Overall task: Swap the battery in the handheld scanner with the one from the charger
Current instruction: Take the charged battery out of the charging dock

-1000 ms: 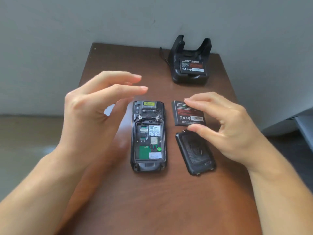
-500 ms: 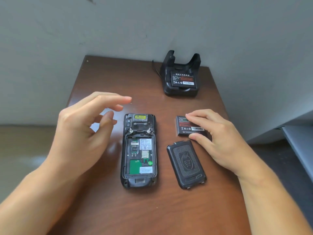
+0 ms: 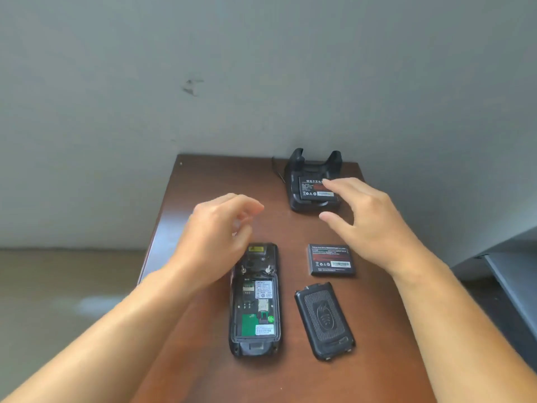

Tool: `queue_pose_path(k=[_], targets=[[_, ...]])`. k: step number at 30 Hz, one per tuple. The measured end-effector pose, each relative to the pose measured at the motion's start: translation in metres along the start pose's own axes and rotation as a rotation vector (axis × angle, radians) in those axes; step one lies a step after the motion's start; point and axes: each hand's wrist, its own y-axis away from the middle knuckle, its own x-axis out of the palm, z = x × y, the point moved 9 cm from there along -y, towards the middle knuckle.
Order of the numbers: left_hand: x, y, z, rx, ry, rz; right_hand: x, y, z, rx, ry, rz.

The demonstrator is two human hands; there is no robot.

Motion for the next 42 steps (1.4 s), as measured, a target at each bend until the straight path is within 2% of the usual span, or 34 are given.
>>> queue_pose_path(k=[7,13,27,34,42], targets=[[0.053,-0.082,-0.022,0.084,-0.273,0.26,0.012,-0.063,-0.002,-0.025,0.303,0.221],[0.091,-0.101,-0.01,0.141,-0.337,0.419,0.027,-0.068,-0.009,-0.062,0.333,0.283],[0.098,-0.107,-0.009,0.133,-0.189,0.334,0.032,-0.076,-0.005,-0.092,0.442,0.294],[0.098,-0.108,-0.012,0.125,-0.241,0.344,0.028,-0.071,-0.007,-0.103,0.374,0.255],[0.094,-0.106,-0.015,0.112,-0.307,0.361,0.0,-0.069,0.006,-0.156,0.225,0.137]])
